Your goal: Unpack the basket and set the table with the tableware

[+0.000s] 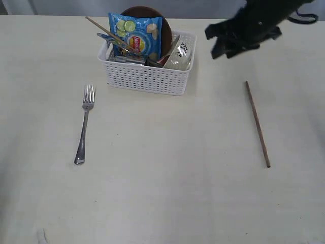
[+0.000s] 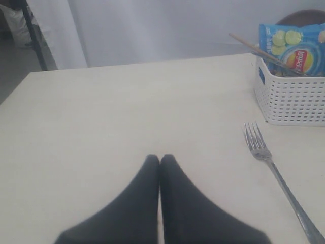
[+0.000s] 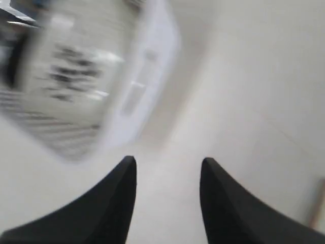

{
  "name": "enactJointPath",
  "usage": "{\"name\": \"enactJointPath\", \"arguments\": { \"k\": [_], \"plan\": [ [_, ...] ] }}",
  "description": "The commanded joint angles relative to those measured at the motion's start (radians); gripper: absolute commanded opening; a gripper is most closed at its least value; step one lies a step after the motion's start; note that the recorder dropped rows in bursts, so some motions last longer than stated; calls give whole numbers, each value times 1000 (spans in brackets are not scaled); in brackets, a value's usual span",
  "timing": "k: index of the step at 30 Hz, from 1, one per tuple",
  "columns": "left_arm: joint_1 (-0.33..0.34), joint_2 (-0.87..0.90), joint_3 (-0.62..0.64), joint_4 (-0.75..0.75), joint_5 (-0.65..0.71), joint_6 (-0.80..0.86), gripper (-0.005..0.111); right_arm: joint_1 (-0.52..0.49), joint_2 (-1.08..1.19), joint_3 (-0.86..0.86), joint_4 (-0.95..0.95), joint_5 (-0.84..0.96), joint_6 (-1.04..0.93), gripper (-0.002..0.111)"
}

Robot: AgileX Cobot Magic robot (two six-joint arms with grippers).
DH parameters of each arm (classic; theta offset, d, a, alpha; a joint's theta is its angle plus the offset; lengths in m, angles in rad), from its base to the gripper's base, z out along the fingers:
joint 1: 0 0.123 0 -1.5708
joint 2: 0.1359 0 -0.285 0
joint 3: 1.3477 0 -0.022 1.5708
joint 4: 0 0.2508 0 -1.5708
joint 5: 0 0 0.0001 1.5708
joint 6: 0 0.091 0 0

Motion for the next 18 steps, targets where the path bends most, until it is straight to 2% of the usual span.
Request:
{"name": "enactJointPath", "arguments": {
  "k": [1, 10, 18],
  "plan": [
    [-5, -2, 2, 4, -1, -2, 0, 100, -28, -34, 214, 19, -338, 40],
    [-5, -2, 2, 4, -1, -2, 0, 299, 35, -51, 64, -182, -374, 40],
    [-5, -2, 2, 4, -1, -2, 0, 314, 90, -95, 50, -277, -239, 40]
  ]
}}
